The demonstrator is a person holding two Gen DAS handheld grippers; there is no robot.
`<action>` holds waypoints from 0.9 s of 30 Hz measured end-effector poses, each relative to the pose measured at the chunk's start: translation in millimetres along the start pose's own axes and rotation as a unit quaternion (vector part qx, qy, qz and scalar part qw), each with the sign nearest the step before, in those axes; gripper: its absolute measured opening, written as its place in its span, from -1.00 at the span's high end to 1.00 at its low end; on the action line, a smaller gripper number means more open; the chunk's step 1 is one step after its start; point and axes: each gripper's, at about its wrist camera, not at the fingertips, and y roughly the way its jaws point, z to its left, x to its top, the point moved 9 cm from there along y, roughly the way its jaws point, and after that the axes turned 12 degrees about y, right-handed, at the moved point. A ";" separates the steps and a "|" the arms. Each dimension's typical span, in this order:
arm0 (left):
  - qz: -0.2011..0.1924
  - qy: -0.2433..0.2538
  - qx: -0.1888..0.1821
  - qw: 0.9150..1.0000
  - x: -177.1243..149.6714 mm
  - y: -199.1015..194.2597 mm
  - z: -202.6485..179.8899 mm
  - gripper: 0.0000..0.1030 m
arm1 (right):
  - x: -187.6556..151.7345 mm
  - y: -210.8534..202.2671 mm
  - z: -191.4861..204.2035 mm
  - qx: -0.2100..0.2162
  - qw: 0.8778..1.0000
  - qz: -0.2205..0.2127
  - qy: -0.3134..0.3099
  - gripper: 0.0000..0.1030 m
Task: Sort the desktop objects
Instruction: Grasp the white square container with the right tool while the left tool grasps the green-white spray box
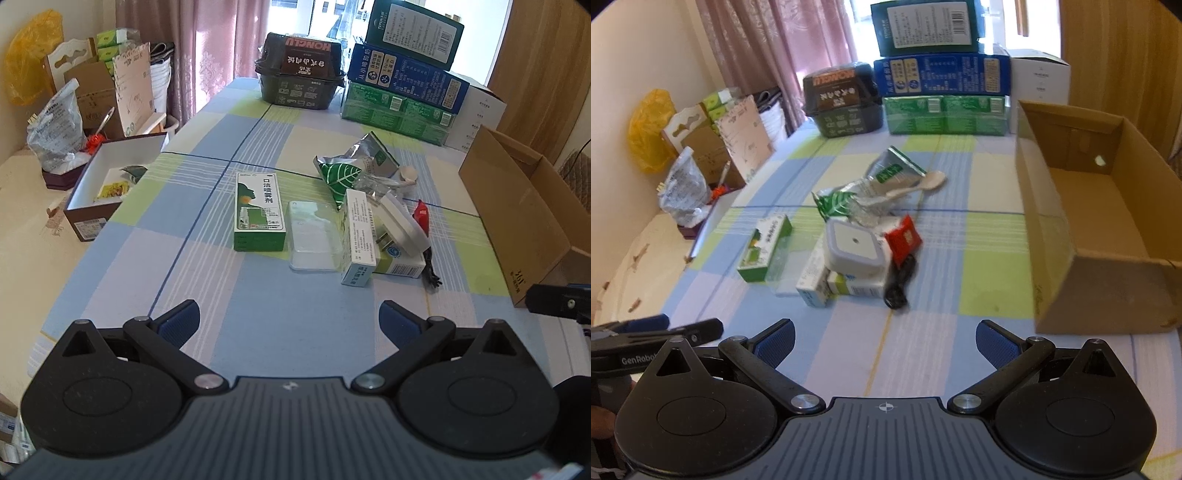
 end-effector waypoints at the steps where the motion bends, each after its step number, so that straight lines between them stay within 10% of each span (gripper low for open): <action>1: -0.001 0.002 0.001 1.000 2.6 0.4 1.4 -0.97 | 2.7 1.6 2.8 0.006 1.000 0.000 0.000 -0.97; 16: 0.000 0.051 0.032 0.998 41.6 29.3 49.5 -0.97 | 28.6 68.0 27.3 0.034 0.999 0.004 -0.038 -0.96; 27: 0.009 0.063 0.009 0.998 46.0 71.9 58.4 -0.97 | 41.7 121.5 26.4 0.065 0.996 0.028 -0.045 -0.54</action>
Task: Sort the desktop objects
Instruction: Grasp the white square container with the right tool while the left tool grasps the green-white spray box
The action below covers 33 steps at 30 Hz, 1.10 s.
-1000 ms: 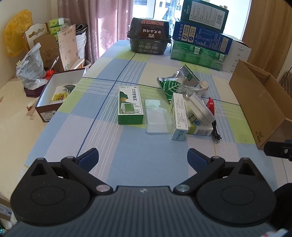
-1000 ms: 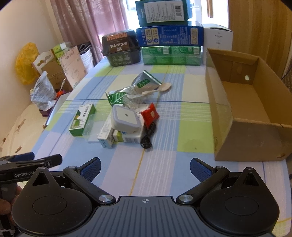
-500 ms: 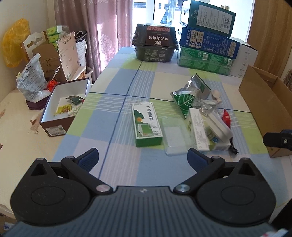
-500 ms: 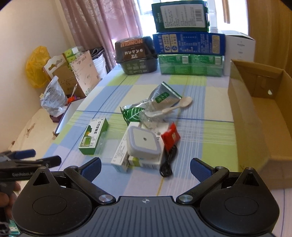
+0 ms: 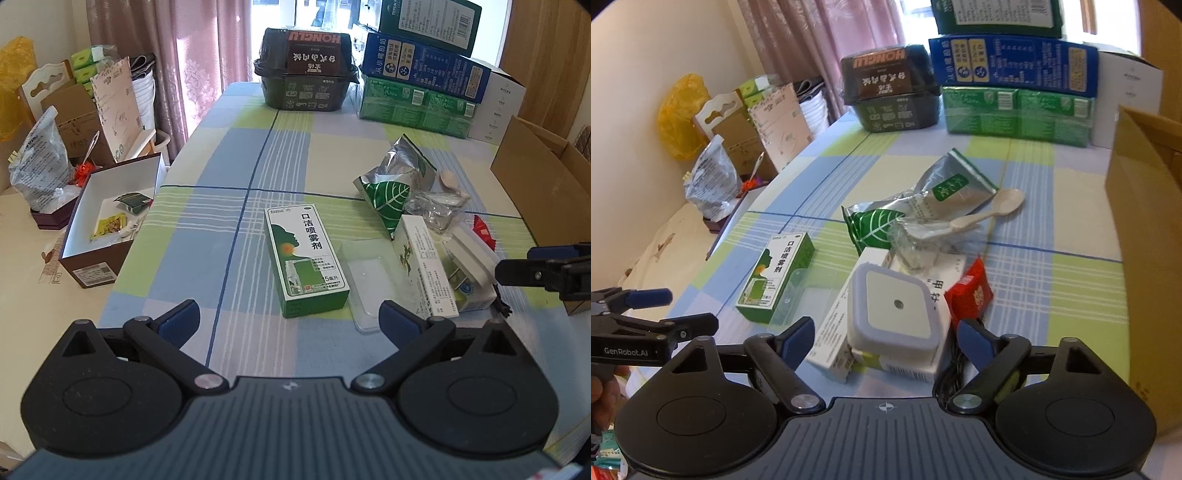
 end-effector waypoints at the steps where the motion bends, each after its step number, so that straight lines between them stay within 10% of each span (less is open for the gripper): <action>1: 0.000 0.001 -0.001 1.000 0.8 2.9 0.7 -0.97 | 1.0 3.7 -0.6 0.000 1.000 0.004 0.000 -0.51; 33: 0.018 0.022 -0.045 0.999 19.3 78.2 3.3 -0.69 | 0.8 38.3 3.1 -0.010 0.999 0.044 -0.004 -0.22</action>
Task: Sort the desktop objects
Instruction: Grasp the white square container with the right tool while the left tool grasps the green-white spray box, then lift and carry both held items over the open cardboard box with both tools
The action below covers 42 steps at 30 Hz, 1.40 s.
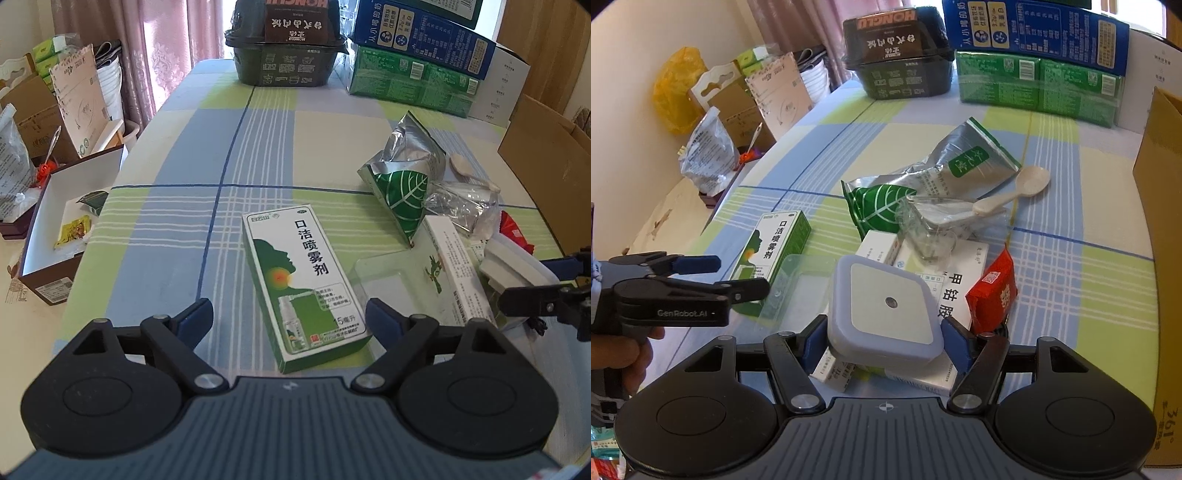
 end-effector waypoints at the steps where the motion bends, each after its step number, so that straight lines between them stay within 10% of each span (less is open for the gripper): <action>1: 0.002 0.001 -0.002 1.000 1.0 2.0 -1.3 -0.69 | 0.3 0.4 0.1 -0.001 1.000 0.000 0.000 -0.22; 7: 0.016 0.015 -0.001 1.000 -1.4 13.3 -3.2 -0.51 | 0.6 0.8 0.4 -0.005 1.000 -0.002 -0.003 -0.22; 10: 0.023 0.007 -0.006 1.000 -8.7 11.7 2.2 -0.02 | 0.6 0.3 0.4 -0.008 1.000 -0.004 -0.003 -0.22; 42: 0.018 0.073 -0.016 0.997 -6.5 1.5 -11.4 0.01 | 9.8 9.5 -0.9 0.007 1.000 0.002 0.029 -0.45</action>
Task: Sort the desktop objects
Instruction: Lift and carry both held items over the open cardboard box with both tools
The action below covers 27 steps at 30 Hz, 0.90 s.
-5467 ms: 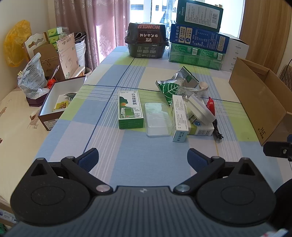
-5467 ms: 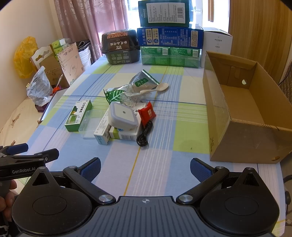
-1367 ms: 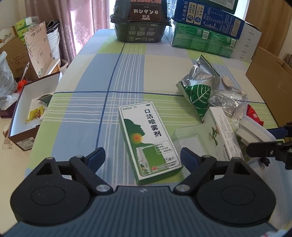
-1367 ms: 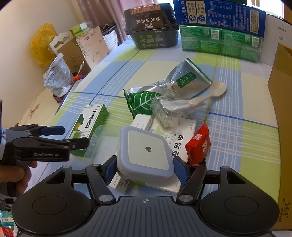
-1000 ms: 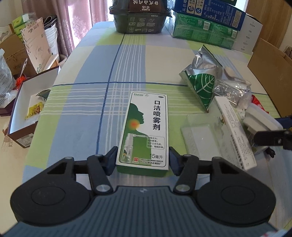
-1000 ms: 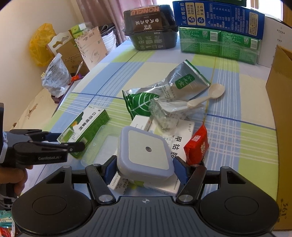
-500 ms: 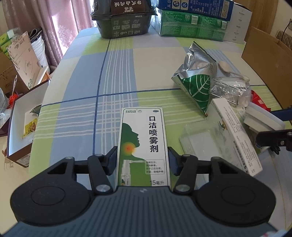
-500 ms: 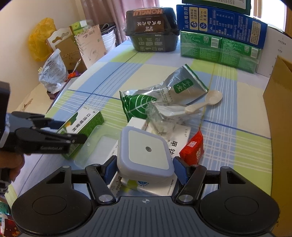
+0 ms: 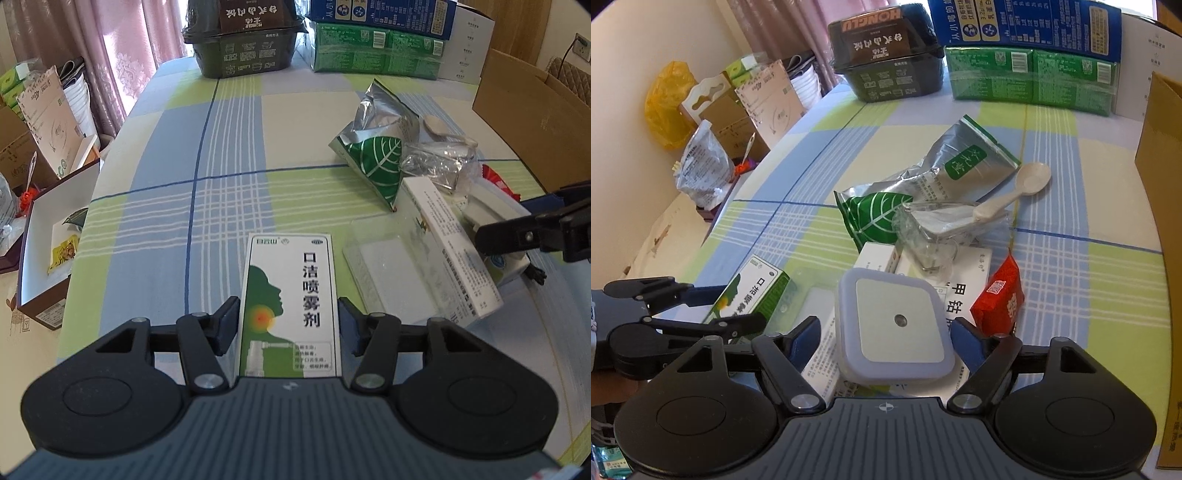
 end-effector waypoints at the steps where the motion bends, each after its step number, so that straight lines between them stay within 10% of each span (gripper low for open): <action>1: -0.001 0.001 -0.001 1.000 1.5 0.9 0.4 0.01 | 0.2 0.2 -0.2 0.001 1.000 0.001 0.003 -0.45; 27: 0.021 -0.005 0.013 1.000 0.5 -28.6 -5.1 0.03 | 2.7 -36.2 4.2 -0.017 0.998 -0.057 -0.018 -0.22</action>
